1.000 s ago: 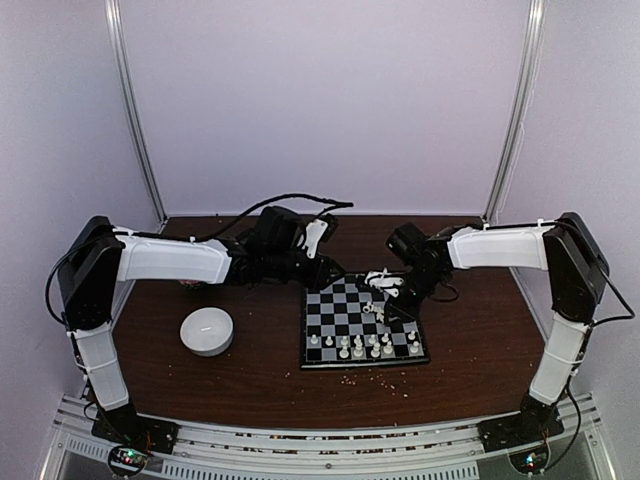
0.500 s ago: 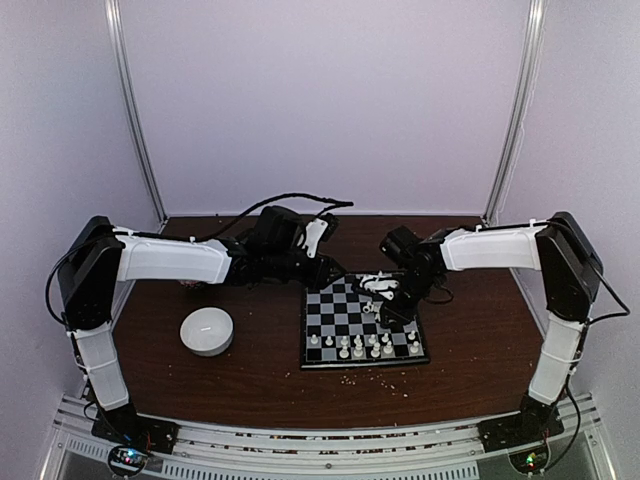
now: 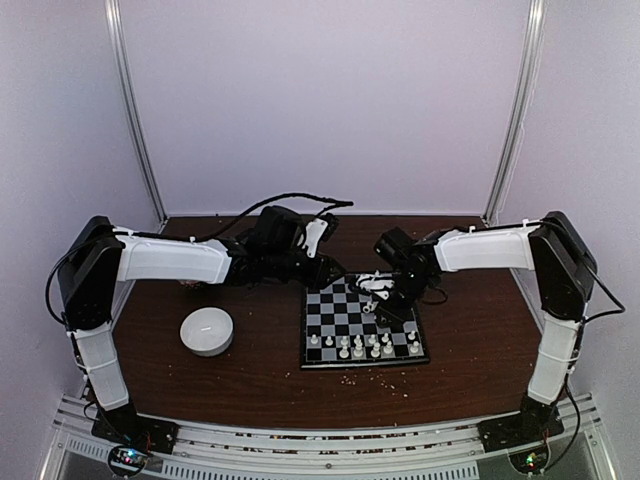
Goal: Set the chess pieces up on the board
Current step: Pick up the knight from the chessboard.
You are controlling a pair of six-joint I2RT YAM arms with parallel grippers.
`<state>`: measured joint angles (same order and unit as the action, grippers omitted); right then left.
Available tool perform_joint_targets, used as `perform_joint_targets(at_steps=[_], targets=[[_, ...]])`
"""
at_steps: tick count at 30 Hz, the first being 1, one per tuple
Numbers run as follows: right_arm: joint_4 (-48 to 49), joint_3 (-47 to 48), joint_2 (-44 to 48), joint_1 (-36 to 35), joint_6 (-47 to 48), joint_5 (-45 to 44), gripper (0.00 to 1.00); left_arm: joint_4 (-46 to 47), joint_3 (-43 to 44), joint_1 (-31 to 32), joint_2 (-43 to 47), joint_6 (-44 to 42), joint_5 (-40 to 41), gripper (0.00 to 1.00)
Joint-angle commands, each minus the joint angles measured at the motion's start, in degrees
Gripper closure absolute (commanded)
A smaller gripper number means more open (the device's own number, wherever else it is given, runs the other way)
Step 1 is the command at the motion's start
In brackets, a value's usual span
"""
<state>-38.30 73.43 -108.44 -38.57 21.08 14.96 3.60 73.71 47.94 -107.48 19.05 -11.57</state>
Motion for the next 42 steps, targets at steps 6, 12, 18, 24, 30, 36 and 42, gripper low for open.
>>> perform_joint_targets(at_steps=[6, 12, 18, 24, 30, 36, 42], targets=[[-0.2, 1.7, -1.7, -0.4, -3.9, -2.3, 0.71, 3.4, -0.4, -0.1, -1.2, 0.6, -0.6, 0.65], [-0.5, 1.3, -1.1, -0.3, -4.5, -3.8, 0.77, 3.2, -0.3, -0.2, -1.1, 0.6, -0.6, 0.65], [-0.3, 0.1, 0.1, -0.2, -4.7, -4.1, 0.75, 3.0, -0.5, -0.1, -0.7, 0.3, -0.4, 0.65], [-0.2, -0.1, 0.7, 0.0, -4.3, -3.8, 0.84, 2.8, -0.5, -0.1, -0.6, 0.2, -0.3, 0.65], [1.1, -2.6, 6.2, 0.4, -2.1, 1.9, 0.86, 7.3, -2.5, -0.8, 0.3, 0.0, -9.5, 0.65], [3.5, -5.4, 12.7, 1.1, 0.7, 10.4, 0.87, 28.2, -5.5, -5.1, -3.8, 16.6, -32.1, 0.64], [3.9, -5.5, 15.9, 1.0, 2.2, 12.9, 0.86, 55.3, -3.7, -7.7, -14.7, 47.9, -42.4, 0.67]])
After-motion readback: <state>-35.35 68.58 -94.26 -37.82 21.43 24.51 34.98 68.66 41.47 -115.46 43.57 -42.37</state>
